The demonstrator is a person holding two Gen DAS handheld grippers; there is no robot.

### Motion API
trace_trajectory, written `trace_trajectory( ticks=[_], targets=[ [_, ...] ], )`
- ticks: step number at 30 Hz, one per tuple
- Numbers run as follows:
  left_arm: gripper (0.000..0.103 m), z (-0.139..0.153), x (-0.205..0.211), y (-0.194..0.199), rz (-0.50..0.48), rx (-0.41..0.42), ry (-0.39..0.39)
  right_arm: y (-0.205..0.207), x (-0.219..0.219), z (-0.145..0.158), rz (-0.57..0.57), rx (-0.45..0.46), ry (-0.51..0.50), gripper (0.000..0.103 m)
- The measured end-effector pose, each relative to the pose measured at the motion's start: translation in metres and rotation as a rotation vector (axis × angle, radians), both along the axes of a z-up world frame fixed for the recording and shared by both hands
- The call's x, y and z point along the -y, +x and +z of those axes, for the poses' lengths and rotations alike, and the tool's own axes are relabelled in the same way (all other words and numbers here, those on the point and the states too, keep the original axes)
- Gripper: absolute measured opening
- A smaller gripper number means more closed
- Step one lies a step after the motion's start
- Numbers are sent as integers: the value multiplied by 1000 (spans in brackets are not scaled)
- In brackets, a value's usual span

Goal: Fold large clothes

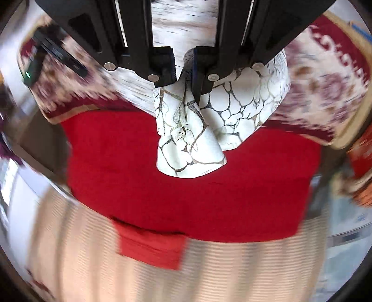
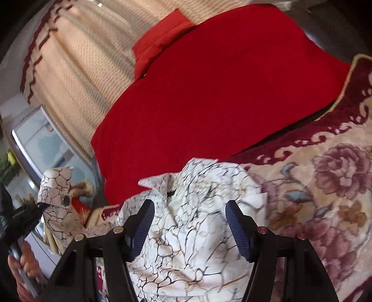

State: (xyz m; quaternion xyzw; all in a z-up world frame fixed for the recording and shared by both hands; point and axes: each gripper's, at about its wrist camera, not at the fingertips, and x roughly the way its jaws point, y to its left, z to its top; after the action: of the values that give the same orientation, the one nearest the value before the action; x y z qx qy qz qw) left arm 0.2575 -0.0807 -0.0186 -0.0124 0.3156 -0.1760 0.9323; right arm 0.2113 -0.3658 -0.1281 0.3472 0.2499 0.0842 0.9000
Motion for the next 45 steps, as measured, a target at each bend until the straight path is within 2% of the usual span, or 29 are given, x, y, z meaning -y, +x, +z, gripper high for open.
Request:
trace_trajectory(
  ticks=[4,7,10,12,14,16,19,21,22,24,27,32,35,40,43,45],
  targets=[
    [18,-11,60,-12,-139,-70,47,-7,23,-2,-43,0,47,68],
    [20,-19,76,-16,-201,-121,55,-9,36,-6,-50,-4,100,77],
    [27,-20,71,-22,-206,-134,37,-9,43,-9,-47,-12,140,78],
    [39,-22,65,-21,-191,-154,24,-7,44,-11,-32,-21,159,78],
    [43,-25,62,-11,-175,-180,16,-4,42,-13,-20,-29,169,78],
    [43,-31,53,-8,-175,-210,3,0,35,-12,2,-33,159,78],
    [49,-44,49,-5,-202,-244,11,5,22,-11,36,-44,128,78],
    [64,-49,41,-4,-188,-242,27,7,13,-12,58,-54,115,78],
    [67,-51,37,-4,-183,-239,23,8,9,-12,69,-59,107,78],
    [74,-55,27,-2,-174,-247,-8,11,0,-13,101,-64,88,78],
    [75,-57,12,1,-174,-262,-71,14,-11,-14,137,-71,62,78],
    [79,-56,-16,16,-76,-210,-56,17,-19,-18,167,-92,44,78],
    [79,-73,-42,31,64,-192,10,20,-21,-21,188,-111,44,78],
    [79,-117,-84,51,233,-255,32,32,-29,-34,229,-156,86,79],
    [79,-147,-102,56,286,-314,27,45,-42,-43,271,-189,114,79],
    [79,-163,-110,54,306,-326,35,52,-53,-49,308,-207,124,79]
  ],
)
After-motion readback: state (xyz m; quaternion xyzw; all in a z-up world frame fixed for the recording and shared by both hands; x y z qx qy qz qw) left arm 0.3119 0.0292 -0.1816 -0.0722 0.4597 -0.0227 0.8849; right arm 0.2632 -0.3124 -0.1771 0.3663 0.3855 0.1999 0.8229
